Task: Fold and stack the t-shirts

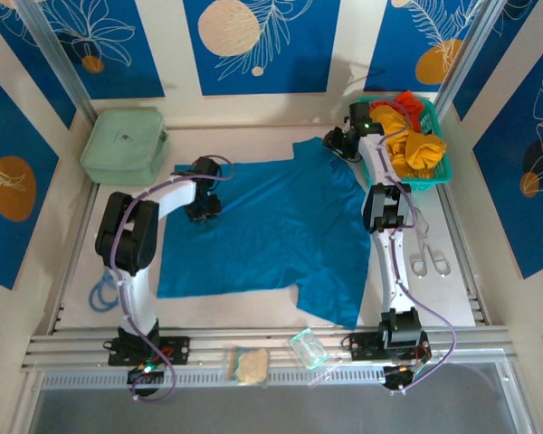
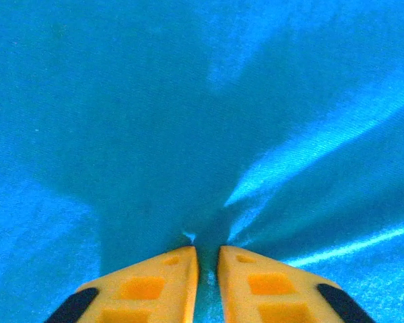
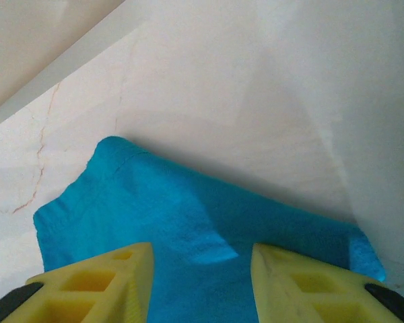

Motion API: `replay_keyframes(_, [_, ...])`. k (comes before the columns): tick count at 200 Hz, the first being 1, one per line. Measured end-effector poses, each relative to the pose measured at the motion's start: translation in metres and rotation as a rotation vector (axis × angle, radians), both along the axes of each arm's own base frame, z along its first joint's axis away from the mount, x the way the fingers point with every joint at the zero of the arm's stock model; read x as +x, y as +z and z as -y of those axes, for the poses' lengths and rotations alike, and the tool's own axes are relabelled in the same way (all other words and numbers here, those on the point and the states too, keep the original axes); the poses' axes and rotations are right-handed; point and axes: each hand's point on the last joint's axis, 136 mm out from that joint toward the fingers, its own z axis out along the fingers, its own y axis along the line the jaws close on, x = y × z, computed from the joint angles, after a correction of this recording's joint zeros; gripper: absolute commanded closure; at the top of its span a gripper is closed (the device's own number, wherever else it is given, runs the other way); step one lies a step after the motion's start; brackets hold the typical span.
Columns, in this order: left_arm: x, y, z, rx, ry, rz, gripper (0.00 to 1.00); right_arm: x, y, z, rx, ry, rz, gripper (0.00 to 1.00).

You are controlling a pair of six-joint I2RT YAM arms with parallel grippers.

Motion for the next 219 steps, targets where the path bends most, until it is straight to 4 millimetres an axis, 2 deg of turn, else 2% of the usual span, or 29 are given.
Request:
replay_keyframes(29, [0.001, 0.004, 0.007, -0.023, -0.021, -0.001, 0.60, -0.008, 0.003, -0.006, -0.087, 0.052, 0.002, 0.55])
replay_keyframes(37, [0.001, 0.006, 0.009, -0.025, -0.032, -0.004, 0.55, -0.014, 0.008, -0.011, -0.122, 0.094, 0.006, 0.55])
replay_keyframes(46, [0.001, 0.010, 0.011, -0.026, -0.045, -0.007, 0.49, -0.018, 0.022, -0.021, -0.152, 0.144, 0.035, 0.56])
replay_keyframes(61, [0.007, 0.022, 0.016, -0.030, -0.066, 0.007, 0.40, -0.028, 0.064, -0.043, -0.190, 0.209, 0.100, 0.56])
replay_keyframes(85, [0.020, 0.059, 0.024, -0.046, -0.100, 0.089, 0.30, -0.059, 0.162, -0.066, -0.221, 0.257, 0.233, 0.53])
replay_keyframes(93, [0.023, 0.075, 0.025, -0.054, -0.106, 0.125, 0.30, -0.074, 0.195, -0.066, -0.227, 0.253, 0.277, 0.53])
replay_keyframes(104, [0.023, 0.094, 0.024, -0.060, -0.108, 0.165, 0.29, -0.092, 0.227, -0.058, -0.236, 0.235, 0.317, 0.53])
replay_keyframes(118, [0.021, 0.116, 0.022, -0.067, -0.114, 0.214, 0.29, -0.115, 0.247, -0.041, -0.245, 0.203, 0.330, 0.54])
replay_keyframes(132, [0.014, 0.125, 0.019, -0.072, -0.114, 0.239, 0.30, -0.130, 0.241, -0.026, -0.253, 0.177, 0.300, 0.60])
replay_keyframes(142, [0.004, 0.122, 0.015, -0.068, -0.113, 0.230, 0.30, -0.136, 0.223, -0.017, -0.257, 0.165, 0.250, 0.67])
replay_keyframes(152, [-0.006, 0.112, 0.011, -0.061, -0.112, 0.205, 0.30, -0.136, 0.200, -0.010, -0.264, 0.161, 0.194, 0.71])
replay_keyframes(179, [-0.038, 0.071, 0.000, -0.028, -0.106, 0.090, 0.31, -0.115, 0.124, -0.005, -0.300, 0.196, 0.048, 0.71])
replay_keyframes(193, [-0.048, 0.059, -0.004, -0.019, -0.102, 0.055, 0.31, -0.100, 0.093, -0.005, -0.334, 0.219, -0.002, 0.71])
replay_keyframes(206, [-0.051, 0.056, -0.005, -0.017, -0.095, 0.046, 0.31, -0.084, 0.074, -0.003, -0.368, 0.230, -0.020, 0.71])
replay_keyframes(219, [-0.050, 0.058, -0.005, -0.018, -0.094, 0.052, 0.31, -0.069, 0.065, -0.001, -0.401, 0.234, -0.018, 0.70])
